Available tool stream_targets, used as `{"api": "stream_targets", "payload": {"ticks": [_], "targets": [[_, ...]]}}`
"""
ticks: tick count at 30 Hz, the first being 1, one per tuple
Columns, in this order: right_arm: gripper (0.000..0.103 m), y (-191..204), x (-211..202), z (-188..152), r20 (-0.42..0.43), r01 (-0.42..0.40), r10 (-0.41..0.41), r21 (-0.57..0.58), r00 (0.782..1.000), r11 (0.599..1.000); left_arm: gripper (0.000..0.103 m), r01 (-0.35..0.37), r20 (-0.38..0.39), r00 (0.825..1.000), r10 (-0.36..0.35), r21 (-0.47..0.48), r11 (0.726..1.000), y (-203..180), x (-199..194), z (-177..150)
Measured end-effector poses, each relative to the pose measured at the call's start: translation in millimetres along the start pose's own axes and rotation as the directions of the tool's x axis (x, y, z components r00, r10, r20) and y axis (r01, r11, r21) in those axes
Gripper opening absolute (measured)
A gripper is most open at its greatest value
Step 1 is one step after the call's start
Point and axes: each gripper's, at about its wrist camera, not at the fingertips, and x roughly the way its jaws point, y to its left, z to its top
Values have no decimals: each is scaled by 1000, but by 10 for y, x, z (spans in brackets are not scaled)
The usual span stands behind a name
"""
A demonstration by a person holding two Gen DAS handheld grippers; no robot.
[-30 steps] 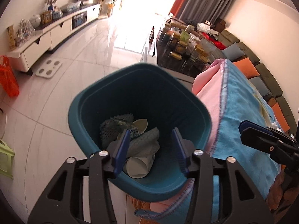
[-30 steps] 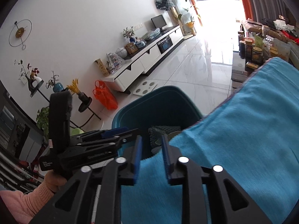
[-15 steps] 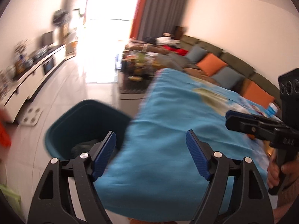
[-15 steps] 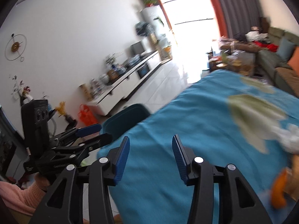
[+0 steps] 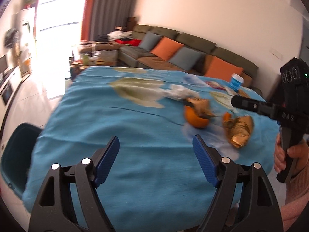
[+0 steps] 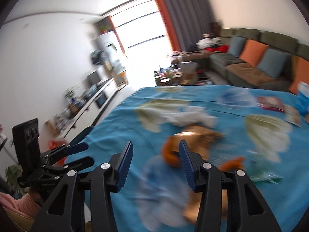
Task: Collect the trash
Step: 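Move both open tools back over the trash on the bed, then grasp an orange peel with the left gripper while the right gripper grasps a brown wrapper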
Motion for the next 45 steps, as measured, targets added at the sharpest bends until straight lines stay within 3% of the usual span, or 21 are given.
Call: {"api": "stream_targets", "payload": {"ticks": [6, 9, 15, 23, 25, 30, 33, 39, 45], "targets": [[52, -535, -390, -181, 40, 128, -132, 93, 990, 987, 77, 89, -51, 995, -86, 72, 993, -437, 241, 31], [53, -762, -485, -318, 28, 152, -158, 148, 987, 977, 77, 109, -72, 992, -102, 86, 990, -575, 332, 44], [58, -905, -420, -549, -7, 114, -115, 201, 993, 973, 74, 100, -113, 989, -91, 71, 992, -651, 574, 127], [57, -920, -281, -620, -13, 33, -30, 238, 999, 971, 66, 71, -200, 978, -65, 20, 997, -581, 933, 274], [43, -945, -247, -640, -20, 17, -13, 250, 1000, 968, 65, 77, -211, 975, -74, 6, 997, -559, 1003, 311], [29, -955, -220, -655, -20, -14, 19, 254, 1000, 967, 63, 100, -238, 966, -101, -18, 995, -555, 1163, 377], [26, -921, -224, -647, -12, -25, 29, 241, 999, 970, 56, 115, -267, 956, -123, -45, 992, -534, 1293, 392], [26, -883, -227, -613, 0, -44, 46, 227, 999, 973, 55, 147, -278, 946, -167, -90, 985, -501, 1417, 465], [26, -834, -229, -570, 5, -52, 53, 209, 999, 976, 37, 180, -294, 934, -202, -100, 979, -502, 1485, 476]]}}
